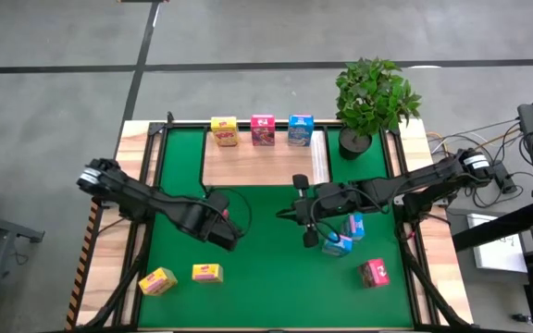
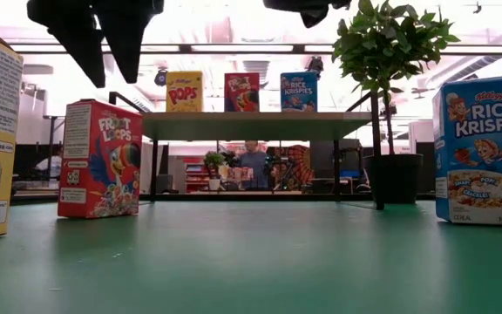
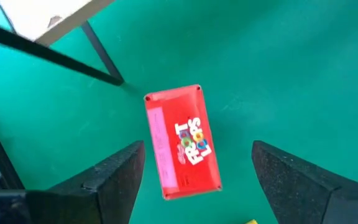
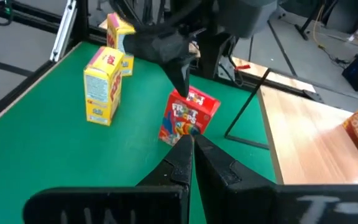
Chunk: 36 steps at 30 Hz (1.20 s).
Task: Stack cereal on shelf
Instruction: Put the top red cereal box on the shelf aligned with the other red cereal box
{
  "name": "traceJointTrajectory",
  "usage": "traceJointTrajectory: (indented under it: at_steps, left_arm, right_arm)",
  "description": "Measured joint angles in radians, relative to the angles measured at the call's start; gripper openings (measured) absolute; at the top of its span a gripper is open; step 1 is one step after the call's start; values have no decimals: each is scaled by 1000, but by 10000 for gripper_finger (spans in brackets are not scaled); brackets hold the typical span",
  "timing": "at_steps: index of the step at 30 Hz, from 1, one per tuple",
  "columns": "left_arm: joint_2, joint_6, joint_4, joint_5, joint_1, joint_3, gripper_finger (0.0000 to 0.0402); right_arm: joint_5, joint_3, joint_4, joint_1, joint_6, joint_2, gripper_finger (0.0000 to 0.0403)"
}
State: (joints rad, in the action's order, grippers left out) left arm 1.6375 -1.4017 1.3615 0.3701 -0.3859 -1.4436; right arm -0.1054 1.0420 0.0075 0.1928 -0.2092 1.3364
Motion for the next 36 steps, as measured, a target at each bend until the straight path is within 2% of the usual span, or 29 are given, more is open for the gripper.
traceJointTrajectory:
  at_steps: [8,23,36]
  left_arm:
    - [4,6,-7,42,5,34,279]
    - [2,2,-166,41,5,184,275]
    - [1,8,-176,40,-2,178,193]
  right_arm:
    - [0,-2,6,0,0,0,9]
    - [0,-2,13,0,-2,0,9]
    - [0,-2,20,-1,-10,0,9]
